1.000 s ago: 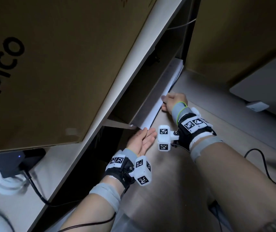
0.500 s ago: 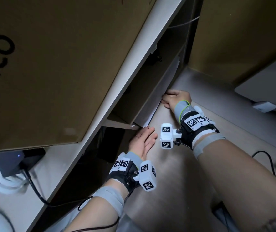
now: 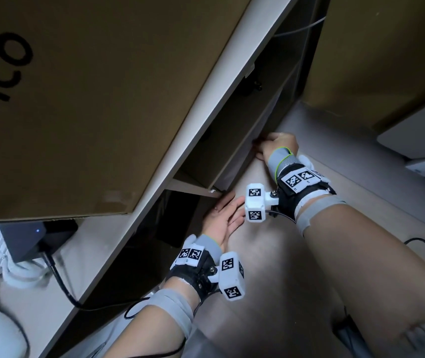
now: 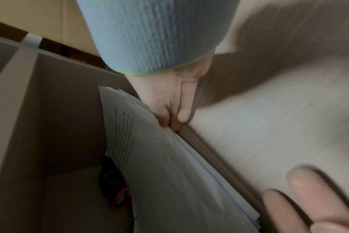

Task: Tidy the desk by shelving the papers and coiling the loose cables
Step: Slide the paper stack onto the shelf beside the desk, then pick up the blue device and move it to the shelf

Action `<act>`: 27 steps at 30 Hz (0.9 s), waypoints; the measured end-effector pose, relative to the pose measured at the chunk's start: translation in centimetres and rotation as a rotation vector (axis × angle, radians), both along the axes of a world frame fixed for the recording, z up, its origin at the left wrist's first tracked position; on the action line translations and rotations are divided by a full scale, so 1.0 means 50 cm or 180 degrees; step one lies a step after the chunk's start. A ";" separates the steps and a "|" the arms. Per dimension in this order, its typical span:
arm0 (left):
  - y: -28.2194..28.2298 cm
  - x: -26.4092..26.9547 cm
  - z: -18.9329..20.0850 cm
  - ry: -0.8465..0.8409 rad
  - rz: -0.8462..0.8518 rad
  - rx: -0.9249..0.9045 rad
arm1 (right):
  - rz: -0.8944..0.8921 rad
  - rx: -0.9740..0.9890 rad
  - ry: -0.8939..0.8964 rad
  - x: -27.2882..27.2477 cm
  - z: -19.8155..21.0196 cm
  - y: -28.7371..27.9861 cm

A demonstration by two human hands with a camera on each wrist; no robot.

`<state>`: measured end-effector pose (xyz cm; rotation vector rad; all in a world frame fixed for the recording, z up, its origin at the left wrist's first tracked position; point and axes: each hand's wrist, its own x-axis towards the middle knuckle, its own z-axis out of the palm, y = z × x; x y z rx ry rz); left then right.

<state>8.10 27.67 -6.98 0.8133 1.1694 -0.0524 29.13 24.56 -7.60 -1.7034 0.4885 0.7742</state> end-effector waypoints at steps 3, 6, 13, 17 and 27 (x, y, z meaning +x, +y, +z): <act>-0.004 0.004 0.011 0.0080 0.0077 0.0022 | -0.0110 0.0005 -0.0035 -0.010 0.007 -0.023; -0.014 0.012 0.025 0.0060 0.0032 0.0097 | -0.0086 0.0120 0.0024 -0.027 0.005 -0.051; -0.065 0.015 0.090 -0.0055 -0.0163 0.0293 | -0.0130 0.0509 0.0156 -0.108 0.070 -0.175; -0.138 0.014 0.134 -0.0095 -0.0619 0.0404 | -0.0917 0.0901 0.0313 -0.174 0.136 -0.321; -0.478 -0.026 0.202 -0.0013 -0.2187 0.0537 | -0.1920 0.0537 0.0507 -0.406 0.179 -0.778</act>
